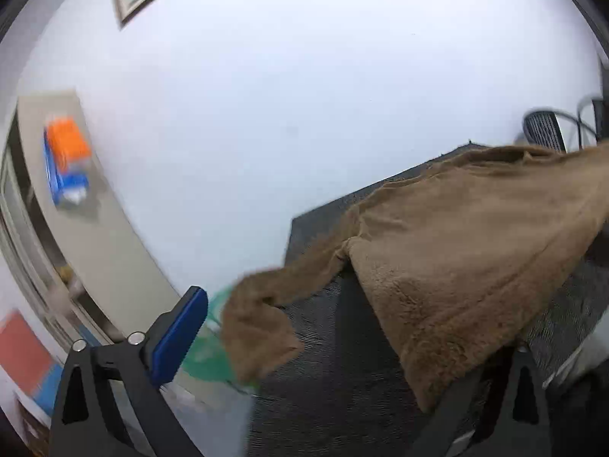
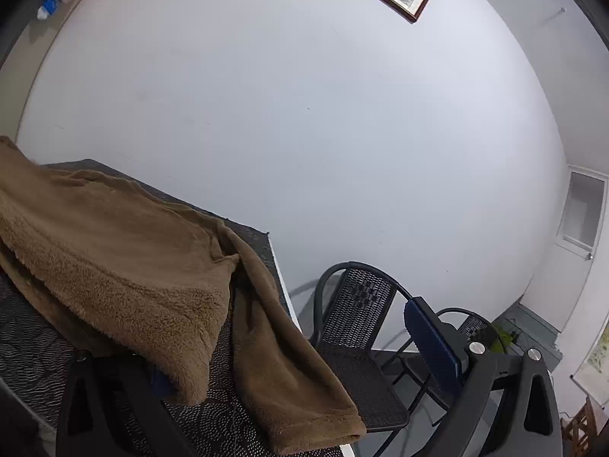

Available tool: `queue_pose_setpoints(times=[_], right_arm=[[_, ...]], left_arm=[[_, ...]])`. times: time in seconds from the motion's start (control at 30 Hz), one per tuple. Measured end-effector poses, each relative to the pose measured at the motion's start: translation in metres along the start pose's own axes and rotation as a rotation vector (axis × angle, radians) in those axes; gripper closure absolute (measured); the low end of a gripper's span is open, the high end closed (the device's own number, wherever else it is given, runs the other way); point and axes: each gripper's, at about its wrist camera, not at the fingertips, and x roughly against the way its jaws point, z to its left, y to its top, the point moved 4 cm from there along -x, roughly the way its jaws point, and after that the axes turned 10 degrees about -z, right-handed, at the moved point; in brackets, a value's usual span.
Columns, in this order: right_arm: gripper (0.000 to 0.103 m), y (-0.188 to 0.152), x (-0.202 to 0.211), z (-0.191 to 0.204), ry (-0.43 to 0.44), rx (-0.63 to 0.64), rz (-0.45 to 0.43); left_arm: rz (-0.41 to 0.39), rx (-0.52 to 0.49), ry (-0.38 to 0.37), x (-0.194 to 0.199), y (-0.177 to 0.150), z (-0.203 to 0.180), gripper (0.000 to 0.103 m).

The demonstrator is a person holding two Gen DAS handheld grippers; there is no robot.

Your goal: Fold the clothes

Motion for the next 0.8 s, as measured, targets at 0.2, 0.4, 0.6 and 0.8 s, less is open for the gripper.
queue_pose_setpoints(times=[0.2,0.4,0.6,0.8], right_arm=[[0.001,-0.031,-0.007,0.016,0.095,0.087,0.135],[0.001,-0.067,-0.007,0.032,0.188,0.152,0.242],[0.001,-0.083,0.0,0.045,0.284,0.224,0.265],[0.001,-0.076,0.013,0.029,0.486,0.126,0.232]], left_arm=[[0.187,-0.092,-0.217,-0.025,-0.053,-0.035,0.0],[0.222,-0.294,-0.375,-0.028,-0.106,-0.091,0.001],[0.133,-0.424,-0.402,-0.022,-0.103,-0.1,0.001],[0.108,-0.412,-0.5,-0.014,-0.09,-0.085,0.001]])
